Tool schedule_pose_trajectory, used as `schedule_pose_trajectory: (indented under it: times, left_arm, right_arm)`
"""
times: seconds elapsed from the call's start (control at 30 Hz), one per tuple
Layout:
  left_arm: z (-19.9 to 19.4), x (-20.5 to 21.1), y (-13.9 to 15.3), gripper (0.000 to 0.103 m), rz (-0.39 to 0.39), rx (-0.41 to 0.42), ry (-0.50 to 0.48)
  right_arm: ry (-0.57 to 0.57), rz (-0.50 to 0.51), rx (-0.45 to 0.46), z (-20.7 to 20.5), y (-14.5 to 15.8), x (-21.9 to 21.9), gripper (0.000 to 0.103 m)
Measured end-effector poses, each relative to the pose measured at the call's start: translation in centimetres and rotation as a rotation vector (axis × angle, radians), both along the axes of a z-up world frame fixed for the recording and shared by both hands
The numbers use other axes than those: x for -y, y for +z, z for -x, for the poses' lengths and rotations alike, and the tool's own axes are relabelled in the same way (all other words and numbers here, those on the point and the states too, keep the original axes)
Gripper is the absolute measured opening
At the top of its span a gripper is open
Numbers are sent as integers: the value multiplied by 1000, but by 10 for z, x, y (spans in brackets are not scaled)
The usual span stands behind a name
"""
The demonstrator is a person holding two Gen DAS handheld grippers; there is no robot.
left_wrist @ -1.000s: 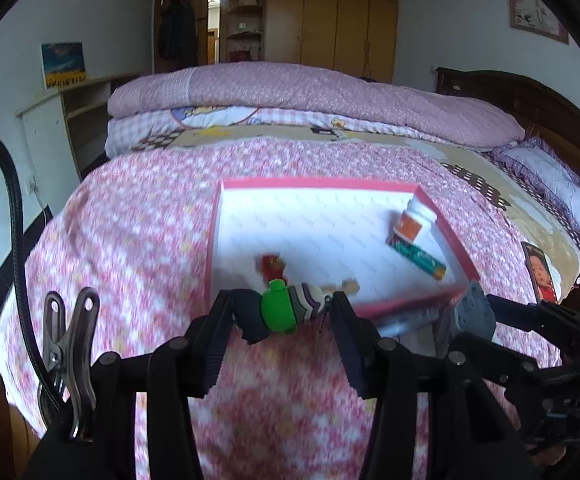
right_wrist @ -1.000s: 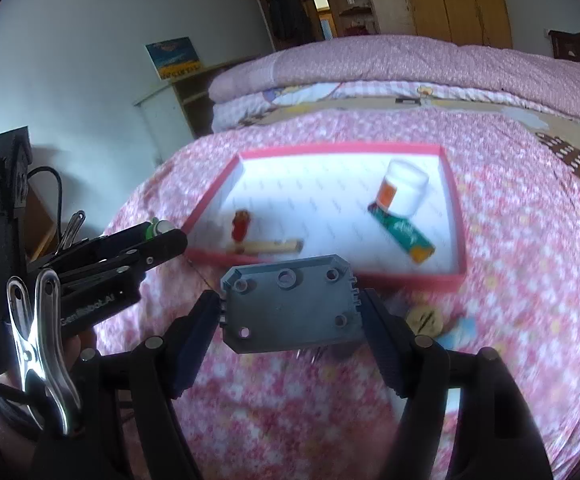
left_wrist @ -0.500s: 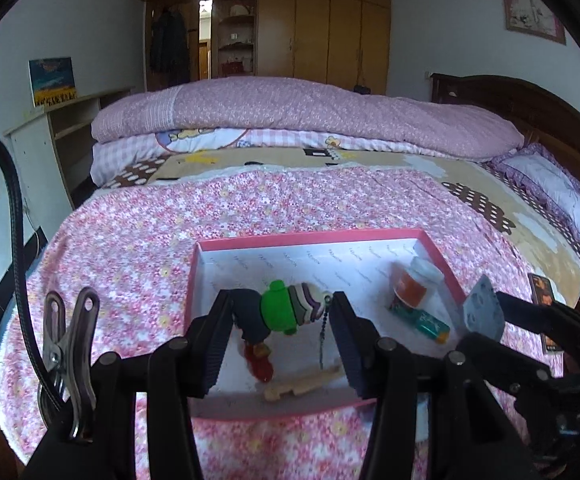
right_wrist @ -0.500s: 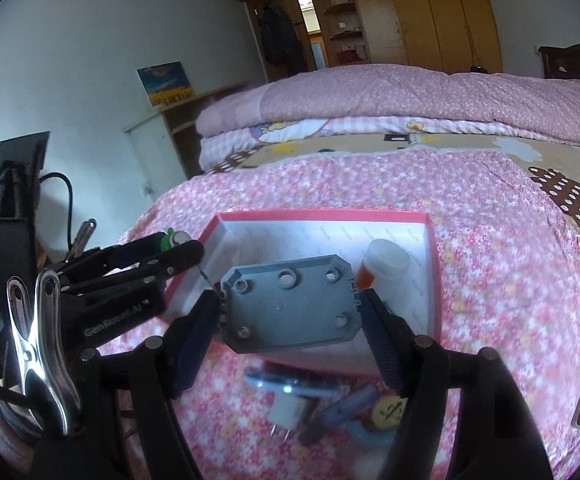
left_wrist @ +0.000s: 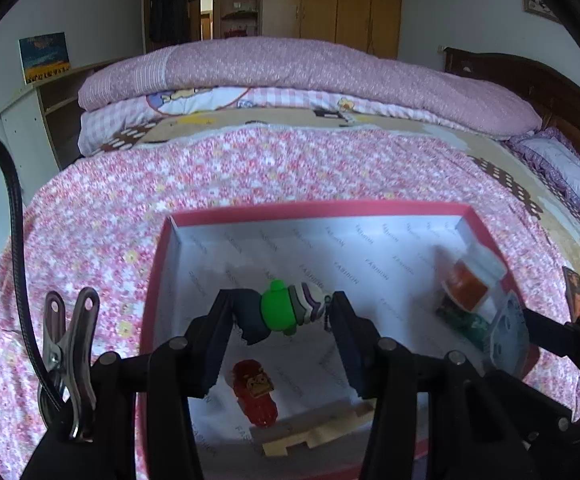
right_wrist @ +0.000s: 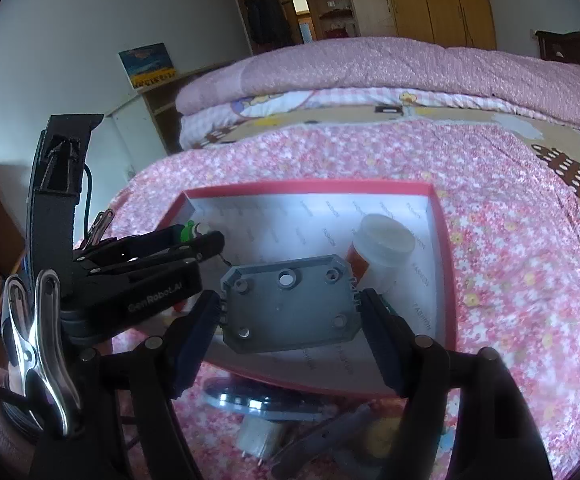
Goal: Organize rigid objects
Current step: 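Open the left gripper to drop the figure while the right gripper releases the grey plate in the box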
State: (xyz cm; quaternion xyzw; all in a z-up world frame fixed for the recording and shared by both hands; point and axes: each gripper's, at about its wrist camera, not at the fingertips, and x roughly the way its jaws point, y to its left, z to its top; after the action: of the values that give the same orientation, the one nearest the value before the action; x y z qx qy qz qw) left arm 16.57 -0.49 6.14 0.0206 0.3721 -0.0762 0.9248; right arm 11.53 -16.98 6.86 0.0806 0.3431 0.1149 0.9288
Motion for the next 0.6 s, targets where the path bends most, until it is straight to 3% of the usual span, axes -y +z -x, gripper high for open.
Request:
schedule_pose_trajectory:
  times: [0.43, 0.6]
  left_arm:
    - [-17, 4, -21, 52, -42, -27, -7]
    - [-17, 5, -22, 60, -41, -31, -21]
  right_arm:
    - [-17, 7, -63, -20, -27, -3, 72]
    - [-23, 11, -58, -20, -28, -3, 72]
